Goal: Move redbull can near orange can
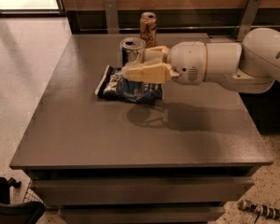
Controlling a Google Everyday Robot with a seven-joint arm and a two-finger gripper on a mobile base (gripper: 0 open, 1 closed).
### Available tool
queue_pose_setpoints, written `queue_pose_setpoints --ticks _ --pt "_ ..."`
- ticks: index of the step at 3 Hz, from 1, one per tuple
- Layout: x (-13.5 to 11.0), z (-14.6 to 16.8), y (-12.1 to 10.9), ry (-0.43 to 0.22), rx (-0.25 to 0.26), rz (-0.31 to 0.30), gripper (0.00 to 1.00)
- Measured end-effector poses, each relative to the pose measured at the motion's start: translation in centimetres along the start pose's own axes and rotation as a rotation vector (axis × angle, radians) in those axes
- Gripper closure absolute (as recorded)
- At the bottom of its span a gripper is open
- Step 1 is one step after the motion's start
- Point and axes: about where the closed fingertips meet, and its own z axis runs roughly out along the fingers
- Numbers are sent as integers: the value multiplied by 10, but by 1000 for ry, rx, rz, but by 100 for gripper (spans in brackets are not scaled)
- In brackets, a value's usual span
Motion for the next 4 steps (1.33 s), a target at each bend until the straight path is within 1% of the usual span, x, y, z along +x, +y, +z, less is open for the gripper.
queue_pose_setpoints --ticks 1,2,3,4 --pt "-29 -38 -66 -18 135 -2 100" --pt "-47 -72 -125 -16 298 5 100" --pt "-51 -103 -187 -9 496 31 100" --pt "-43 -116 -222 -14 600 32 100"
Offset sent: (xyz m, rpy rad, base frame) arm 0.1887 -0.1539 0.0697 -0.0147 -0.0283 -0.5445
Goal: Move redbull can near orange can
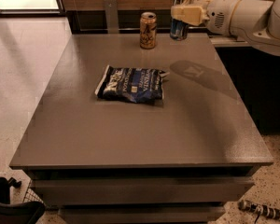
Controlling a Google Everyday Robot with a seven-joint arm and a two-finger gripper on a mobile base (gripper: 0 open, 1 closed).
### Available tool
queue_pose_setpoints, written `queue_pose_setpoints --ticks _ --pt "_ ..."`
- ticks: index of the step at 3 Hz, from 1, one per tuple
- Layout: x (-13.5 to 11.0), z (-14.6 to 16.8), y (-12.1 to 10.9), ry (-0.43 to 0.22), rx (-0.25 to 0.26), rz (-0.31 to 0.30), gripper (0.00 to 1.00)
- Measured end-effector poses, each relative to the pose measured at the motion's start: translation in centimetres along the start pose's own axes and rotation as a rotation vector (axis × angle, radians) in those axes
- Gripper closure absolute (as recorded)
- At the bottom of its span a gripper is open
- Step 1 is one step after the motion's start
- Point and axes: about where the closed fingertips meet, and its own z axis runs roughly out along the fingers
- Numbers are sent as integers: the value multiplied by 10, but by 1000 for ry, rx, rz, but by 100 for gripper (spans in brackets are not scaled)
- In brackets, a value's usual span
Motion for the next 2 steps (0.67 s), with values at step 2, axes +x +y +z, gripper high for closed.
queue_pose_setpoints --ticks 2 --pt "46 22 -49 -14 69 -45 100"
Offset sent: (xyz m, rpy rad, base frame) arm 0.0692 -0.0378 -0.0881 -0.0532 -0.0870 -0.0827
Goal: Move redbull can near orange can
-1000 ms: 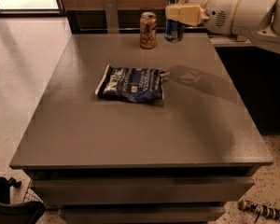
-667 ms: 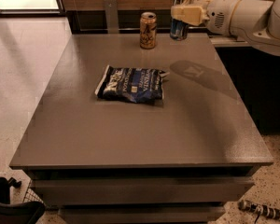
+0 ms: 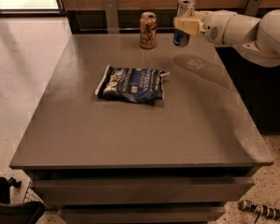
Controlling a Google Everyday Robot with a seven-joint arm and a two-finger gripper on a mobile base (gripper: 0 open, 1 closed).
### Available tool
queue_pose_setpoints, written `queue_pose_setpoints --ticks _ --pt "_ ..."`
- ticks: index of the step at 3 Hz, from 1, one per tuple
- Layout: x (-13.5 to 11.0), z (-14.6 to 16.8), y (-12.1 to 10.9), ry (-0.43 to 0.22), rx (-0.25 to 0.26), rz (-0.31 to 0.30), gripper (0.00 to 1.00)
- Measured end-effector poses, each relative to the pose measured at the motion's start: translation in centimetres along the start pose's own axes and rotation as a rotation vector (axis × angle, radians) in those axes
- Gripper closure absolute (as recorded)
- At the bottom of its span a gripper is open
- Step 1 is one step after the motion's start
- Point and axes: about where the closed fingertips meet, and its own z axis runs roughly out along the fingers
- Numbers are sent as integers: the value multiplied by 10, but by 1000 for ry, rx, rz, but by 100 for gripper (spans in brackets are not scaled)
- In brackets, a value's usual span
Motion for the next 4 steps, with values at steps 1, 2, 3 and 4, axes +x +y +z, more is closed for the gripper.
queue_pose_setpoints --ticks 1,2,3,4 --pt "40 8 -3 8 -7 -13 100" --pt "78 22 3 25 -34 -15 100" --pt "80 24 4 28 -38 -15 80" --pt "78 24 3 28 -38 -15 57"
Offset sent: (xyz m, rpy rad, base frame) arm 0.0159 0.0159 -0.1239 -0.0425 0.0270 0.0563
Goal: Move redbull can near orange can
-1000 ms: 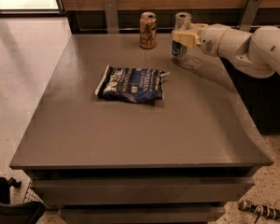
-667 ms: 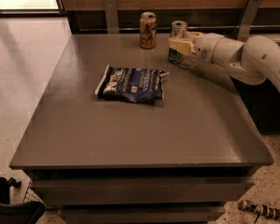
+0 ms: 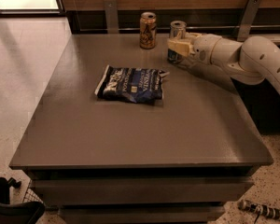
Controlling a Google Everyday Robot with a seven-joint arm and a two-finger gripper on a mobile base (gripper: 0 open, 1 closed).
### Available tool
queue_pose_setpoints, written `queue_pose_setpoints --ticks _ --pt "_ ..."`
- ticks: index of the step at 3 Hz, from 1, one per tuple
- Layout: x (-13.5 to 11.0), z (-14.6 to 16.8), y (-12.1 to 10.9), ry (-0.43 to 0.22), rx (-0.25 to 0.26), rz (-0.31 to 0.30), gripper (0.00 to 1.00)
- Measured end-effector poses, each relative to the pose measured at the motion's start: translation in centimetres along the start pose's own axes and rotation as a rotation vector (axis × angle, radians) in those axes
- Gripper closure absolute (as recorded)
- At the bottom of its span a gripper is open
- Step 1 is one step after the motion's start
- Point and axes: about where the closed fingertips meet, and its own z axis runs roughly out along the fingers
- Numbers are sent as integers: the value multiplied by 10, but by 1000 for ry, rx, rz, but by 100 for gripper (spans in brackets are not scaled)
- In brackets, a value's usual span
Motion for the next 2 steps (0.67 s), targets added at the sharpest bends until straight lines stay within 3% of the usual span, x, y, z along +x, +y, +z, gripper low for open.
queue_pose_setpoints --ticks 1,2 --pt "0 0 0 0 0 0 33" --pt "0 3 3 -1 -6 1 3"
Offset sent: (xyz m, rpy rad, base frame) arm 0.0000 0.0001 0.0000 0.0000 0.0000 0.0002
